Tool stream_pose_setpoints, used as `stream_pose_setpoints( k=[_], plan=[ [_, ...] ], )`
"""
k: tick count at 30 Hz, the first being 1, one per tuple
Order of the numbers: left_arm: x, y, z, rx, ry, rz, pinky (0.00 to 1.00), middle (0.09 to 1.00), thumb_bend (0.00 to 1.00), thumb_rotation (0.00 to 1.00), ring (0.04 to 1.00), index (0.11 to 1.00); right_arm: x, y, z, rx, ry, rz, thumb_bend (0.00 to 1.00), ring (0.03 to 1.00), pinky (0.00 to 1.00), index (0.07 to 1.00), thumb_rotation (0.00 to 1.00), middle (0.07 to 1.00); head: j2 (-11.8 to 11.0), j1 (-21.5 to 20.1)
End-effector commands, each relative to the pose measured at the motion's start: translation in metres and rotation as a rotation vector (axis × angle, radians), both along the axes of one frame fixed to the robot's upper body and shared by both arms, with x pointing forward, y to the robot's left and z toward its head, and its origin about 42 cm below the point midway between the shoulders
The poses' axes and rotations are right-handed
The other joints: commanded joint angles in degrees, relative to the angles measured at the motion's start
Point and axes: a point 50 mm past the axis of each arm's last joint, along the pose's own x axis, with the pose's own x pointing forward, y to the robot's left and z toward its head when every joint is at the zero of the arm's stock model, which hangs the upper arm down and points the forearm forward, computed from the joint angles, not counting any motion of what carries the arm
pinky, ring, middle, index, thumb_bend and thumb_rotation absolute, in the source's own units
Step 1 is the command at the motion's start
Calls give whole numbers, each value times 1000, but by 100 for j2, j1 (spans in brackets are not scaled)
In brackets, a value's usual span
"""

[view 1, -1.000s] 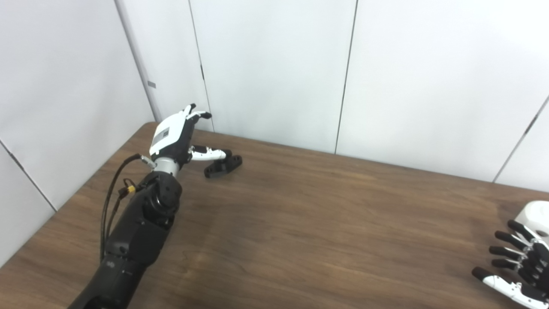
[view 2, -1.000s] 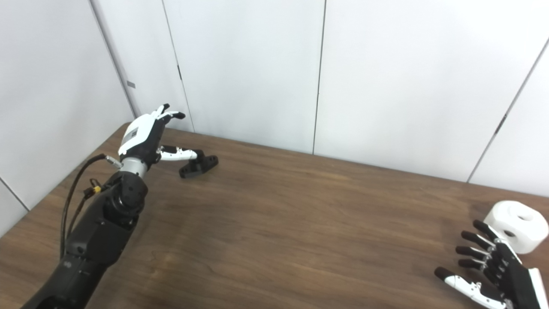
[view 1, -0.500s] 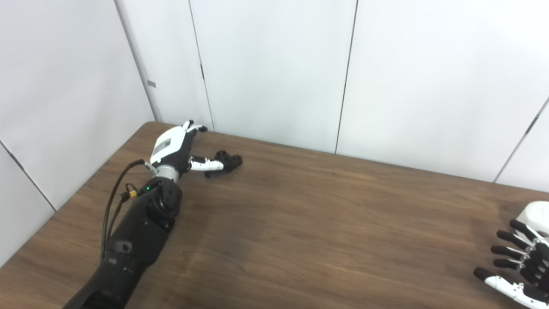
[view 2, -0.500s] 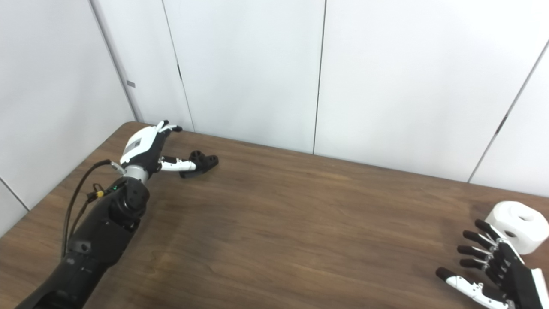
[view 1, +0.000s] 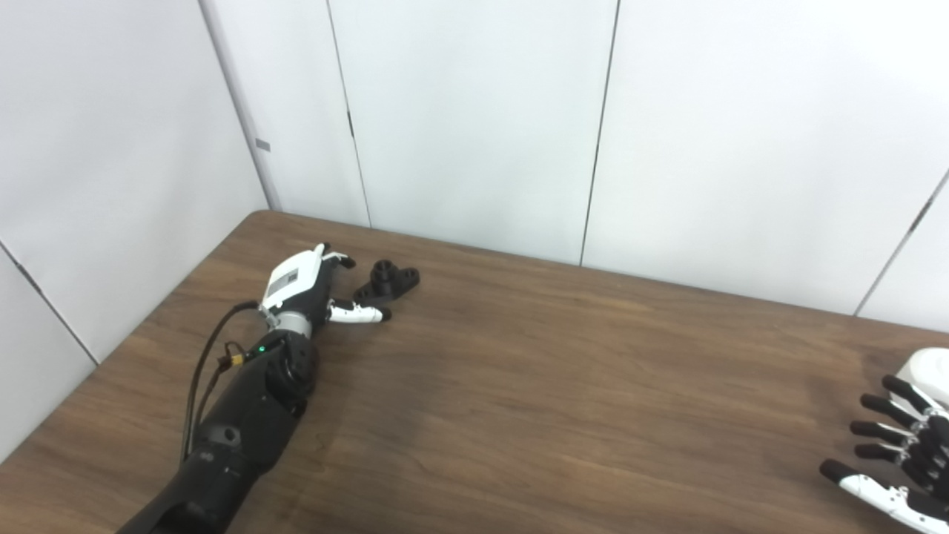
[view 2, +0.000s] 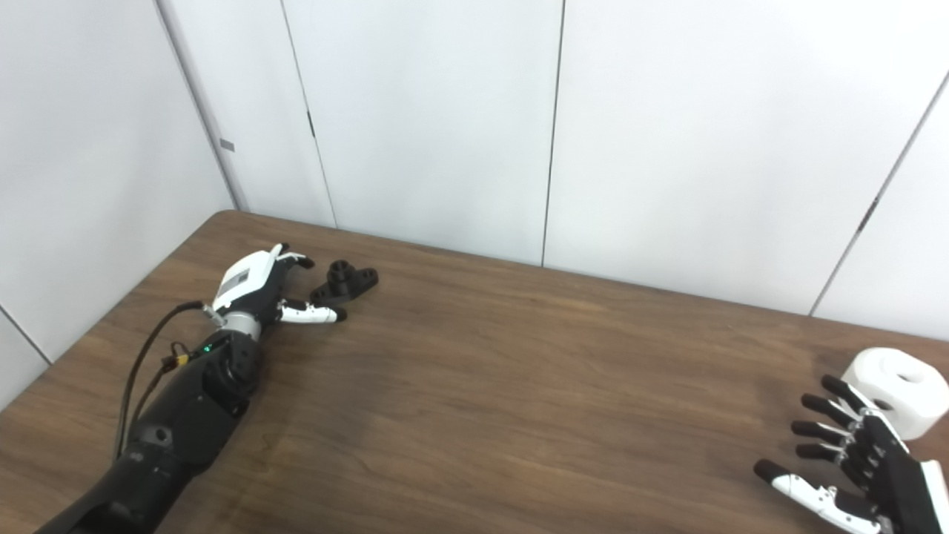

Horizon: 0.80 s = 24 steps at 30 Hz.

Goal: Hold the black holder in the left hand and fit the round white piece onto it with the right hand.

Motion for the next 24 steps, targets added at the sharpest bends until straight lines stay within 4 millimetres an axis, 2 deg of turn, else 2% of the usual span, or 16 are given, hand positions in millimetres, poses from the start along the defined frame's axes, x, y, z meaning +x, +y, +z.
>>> stream_pose_setpoints(
  k=[1, 10, 18, 24],
  plan=[
    [9, -1, 17, 34, -76, -2, 989, 1000, 1000, 329, 1000, 797, 3, -4, 18, -24, -63, 1, 777, 662, 564, 834, 46, 764, 14, -18],
    [9, -10, 5, -4, -87, 3, 989, 1000, 951, 276, 1000, 768, 0, -2, 19, -30, -54, -5, 787, 667, 563, 839, 74, 766, 68, -49],
    [11, -22, -13, -182, -103, 4, 959, 1000, 923, 245, 1000, 732, -1, -1, 22, -35, -57, -7, 783, 665, 556, 831, 78, 765, 107, -79],
    [11, -30, -24, -206, -104, -7, 961, 1000, 891, 206, 1000, 708, -2, -1, 24, -43, -60, -16, 778, 661, 556, 833, 72, 757, 133, -105]
  ],
)
